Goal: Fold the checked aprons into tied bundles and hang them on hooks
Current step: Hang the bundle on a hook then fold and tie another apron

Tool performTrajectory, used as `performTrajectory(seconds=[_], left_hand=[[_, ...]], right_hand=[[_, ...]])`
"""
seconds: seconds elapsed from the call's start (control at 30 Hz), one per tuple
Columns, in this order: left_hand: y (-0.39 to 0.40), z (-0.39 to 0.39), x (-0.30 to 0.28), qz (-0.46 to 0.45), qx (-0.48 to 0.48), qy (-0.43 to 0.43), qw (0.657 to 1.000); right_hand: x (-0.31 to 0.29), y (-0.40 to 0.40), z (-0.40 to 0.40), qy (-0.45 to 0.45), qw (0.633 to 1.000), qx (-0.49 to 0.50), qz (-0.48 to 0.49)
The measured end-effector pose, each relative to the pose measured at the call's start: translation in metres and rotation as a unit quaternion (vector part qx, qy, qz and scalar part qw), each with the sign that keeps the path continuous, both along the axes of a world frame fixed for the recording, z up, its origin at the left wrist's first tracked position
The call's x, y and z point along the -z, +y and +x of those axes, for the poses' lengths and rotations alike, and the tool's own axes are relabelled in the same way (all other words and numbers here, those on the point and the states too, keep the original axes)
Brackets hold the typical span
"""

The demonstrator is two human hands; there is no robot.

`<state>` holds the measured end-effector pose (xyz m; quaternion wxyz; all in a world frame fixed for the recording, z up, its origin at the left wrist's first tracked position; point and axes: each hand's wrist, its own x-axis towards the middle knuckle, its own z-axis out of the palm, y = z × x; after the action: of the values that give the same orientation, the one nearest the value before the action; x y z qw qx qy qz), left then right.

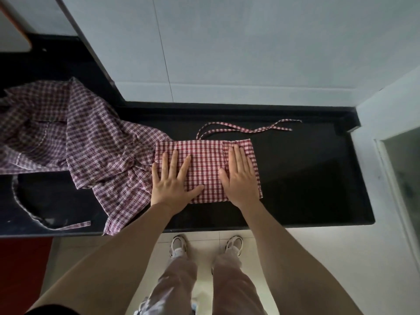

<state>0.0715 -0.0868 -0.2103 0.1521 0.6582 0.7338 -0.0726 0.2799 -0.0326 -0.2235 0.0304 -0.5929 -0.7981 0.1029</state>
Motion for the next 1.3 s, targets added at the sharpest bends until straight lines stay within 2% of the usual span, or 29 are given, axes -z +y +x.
performTrajectory(seconds=[0.1,0.17,0.23,0.3,0.37,0.43,0.5,0.57,0.73,0.77,0.8,0.87,0.9,0.93,0.97,1.07,1.13,1.23,1.3], left_hand=[[0.000,-0.001,-0.002,-0.010,0.003,-0.005,1.000],[0.000,-0.001,-0.004,-0.011,0.000,-0.028,1.000],[0.004,0.001,-0.010,-0.022,-0.014,-0.034,0.999],[0.010,0.008,-0.021,-0.017,-0.026,-0.022,0.999],[0.016,0.022,-0.039,0.030,-0.003,-0.020,0.999],[0.019,0.037,-0.047,0.049,0.031,-0.068,0.996],[0.021,0.044,-0.050,-0.037,0.002,-0.135,0.990],[0.022,0.047,-0.049,-0.090,-0.023,-0.165,0.982],[0.036,0.044,-0.052,-0.150,-0.026,-0.221,0.963],[0.039,0.040,-0.057,-0.158,-0.048,-0.271,0.948],[0.042,0.036,-0.064,-0.161,-0.111,-0.354,0.915],[0.046,0.023,-0.074,-0.163,-0.298,-0.530,0.777],[0.047,0.016,-0.075,-0.153,-0.351,-0.574,0.724],[0.045,0.007,-0.077,-0.139,-0.382,-0.595,0.693],[0.046,0.000,-0.074,-0.116,-0.405,-0.595,0.685],[0.051,-0.007,-0.067,0.016,-0.411,-0.507,0.758],[0.055,-0.007,-0.064,0.045,-0.376,-0.505,0.775],[0.058,-0.002,-0.068,-0.018,-0.270,-0.501,0.822],[0.065,0.002,-0.067,-0.070,-0.221,-0.490,0.840]], right_hand=[[-0.003,-0.002,-0.002,0.024,0.999,0.043,-0.003],[-0.011,-0.003,-0.001,0.104,0.988,0.112,-0.010],[-0.022,0.000,0.002,0.212,0.952,0.221,-0.019],[-0.035,0.009,0.007,0.235,0.922,0.306,-0.040],[-0.044,0.021,0.013,0.216,0.907,0.348,-0.103],[-0.051,0.032,0.016,0.229,0.866,0.394,-0.204],[-0.065,0.039,0.019,0.260,0.811,0.431,-0.296],[-0.082,0.043,0.021,0.257,0.793,0.420,-0.358],[-0.134,0.044,-0.009,0.276,0.839,0.265,-0.386],[-0.141,0.042,-0.022,0.265,0.857,0.234,-0.376],[-0.144,0.039,-0.036,0.241,0.878,0.205,-0.360],[-0.147,0.030,-0.066,0.187,0.913,0.156,-0.327],[-0.147,0.025,-0.078,0.162,0.922,0.142,-0.322],[-0.145,0.020,-0.091,0.136,0.929,0.129,-0.320],[-0.143,0.016,-0.098,0.117,0.932,0.123,-0.321],[-0.136,0.015,-0.091,0.131,0.932,0.153,-0.300],[-0.134,0.024,-0.073,0.163,0.925,0.205,-0.275],[-0.132,0.042,-0.045,0.201,0.897,0.295,-0.262],[-0.129,0.051,-0.030,0.194,0.881,0.328,-0.279]])
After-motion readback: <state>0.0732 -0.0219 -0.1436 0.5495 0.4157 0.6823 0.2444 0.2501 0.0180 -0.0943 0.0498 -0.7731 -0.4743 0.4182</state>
